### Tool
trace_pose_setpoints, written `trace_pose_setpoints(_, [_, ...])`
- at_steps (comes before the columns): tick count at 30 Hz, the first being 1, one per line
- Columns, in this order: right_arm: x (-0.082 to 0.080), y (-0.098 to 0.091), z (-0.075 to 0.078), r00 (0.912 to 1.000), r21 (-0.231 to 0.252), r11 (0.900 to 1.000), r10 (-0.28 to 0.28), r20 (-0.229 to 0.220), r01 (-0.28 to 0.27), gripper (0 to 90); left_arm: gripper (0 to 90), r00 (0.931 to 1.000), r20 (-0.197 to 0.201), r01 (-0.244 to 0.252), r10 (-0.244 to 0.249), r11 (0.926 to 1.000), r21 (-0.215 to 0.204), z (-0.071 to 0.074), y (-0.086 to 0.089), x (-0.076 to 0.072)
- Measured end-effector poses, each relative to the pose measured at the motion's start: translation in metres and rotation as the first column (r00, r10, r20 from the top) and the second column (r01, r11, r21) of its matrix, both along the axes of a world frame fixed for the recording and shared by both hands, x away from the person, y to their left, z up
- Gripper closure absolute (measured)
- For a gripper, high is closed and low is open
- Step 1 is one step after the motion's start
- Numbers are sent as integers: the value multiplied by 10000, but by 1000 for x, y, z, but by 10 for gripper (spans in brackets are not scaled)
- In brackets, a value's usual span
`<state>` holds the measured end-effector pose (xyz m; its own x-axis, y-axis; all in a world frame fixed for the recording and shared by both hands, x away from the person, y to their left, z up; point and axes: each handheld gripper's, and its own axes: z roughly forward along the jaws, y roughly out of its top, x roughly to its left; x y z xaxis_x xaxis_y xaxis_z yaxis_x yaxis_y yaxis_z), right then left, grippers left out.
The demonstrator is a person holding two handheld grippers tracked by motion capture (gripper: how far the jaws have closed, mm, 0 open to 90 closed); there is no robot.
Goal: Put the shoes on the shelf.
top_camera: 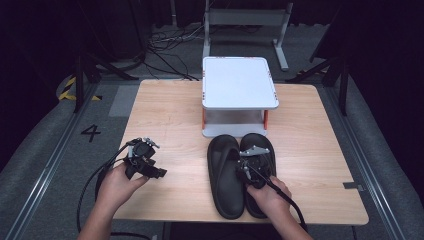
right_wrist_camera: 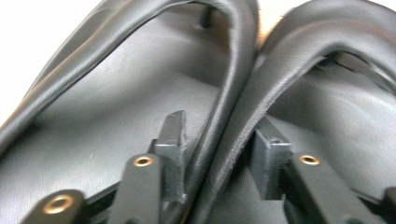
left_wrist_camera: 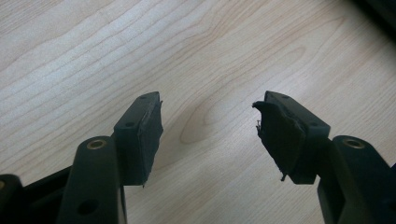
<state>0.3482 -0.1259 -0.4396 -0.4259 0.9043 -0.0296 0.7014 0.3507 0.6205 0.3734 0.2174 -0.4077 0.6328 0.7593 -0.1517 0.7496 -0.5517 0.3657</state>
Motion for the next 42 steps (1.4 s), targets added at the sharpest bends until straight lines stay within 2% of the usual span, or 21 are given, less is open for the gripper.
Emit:
trace_pose_setpoints(2, [3,-5,2,9995,191,9994,-283,-158,286,731,395,10000,-30,-1,1,10000,-23,0,-1,0])
trace_pose_setpoints(4, [4,-7,3,9993,253,9991,-338,-187,343,740,395,10000,-46,15,-15,10000,-5,-1,-1,0])
trace_pose_setpoints(7, [5,-8,4,9996,200,9995,-232,-186,236,743,395,10000,-63,11,-11,10000,-6,-1,-1,0])
trace_pose_setpoints(11, [7,-12,9,9991,526,9978,-398,-115,403,744,395,10000,-71,20,-20,10000,16,-1,0,0])
trace_pose_setpoints(16, [16,-18,26,9979,890,9942,-621,162,604,744,395,9999,-125,-41,41,10000,30,-1,0,-2])
trace_pose_setpoints(22, [32,-19,40,9960,1242,9887,-873,197,842,744,395,9999,-125,-112,112,9999,34,-2,3,-4])
trace_pose_setpoints(25, [50,-15,47,9935,1571,9819,-1113,242,1062,743,395,9998,-72,-171,171,9999,-4,-1,5,-5])
trace_pose_setpoints(28, [60,-12,50,9900,1555,9791,-1376,298,1313,743,395,9998,-50,-214,214,9998,-22,-1,7,-6])
trace_pose_setpoints(31, [74,-7,53,9819,1590,9713,-1851,399,1767,744,396,9995,-142,-284,284,9996,-15,-2,9,-8])
trace_pose_setpoints(35, [92,-2,52,9765,1841,9611,-2142,248,2061,743,395,9994,-146,-326,326,9995,-6,-2,11,-9])
trace_pose_setpoints(36, [92,-2,52,9765,1841,9611,-2142,248,2061,743,395,9995,-73,-303,303,9995,-48,-2,11,-9])
trace_pose_setpoints(37, [101,0,50,9713,1883,9545,-2374,106,2313,743,396,9995,-64,-323,322,9995,-47,-2,12,-10])
trace_pose_setpoints(38, [101,0,50,9713,1883,9545,-2374,106,2313,743,396,9994,-77,-336,336,9994,-60,-2,12,-9])
trace_pose_setpoints(42, [114,4,47,9577,2209,9343,-2878,46,2797,742,396,9995,-139,-288,288,9996,-35,-4,11,-8])
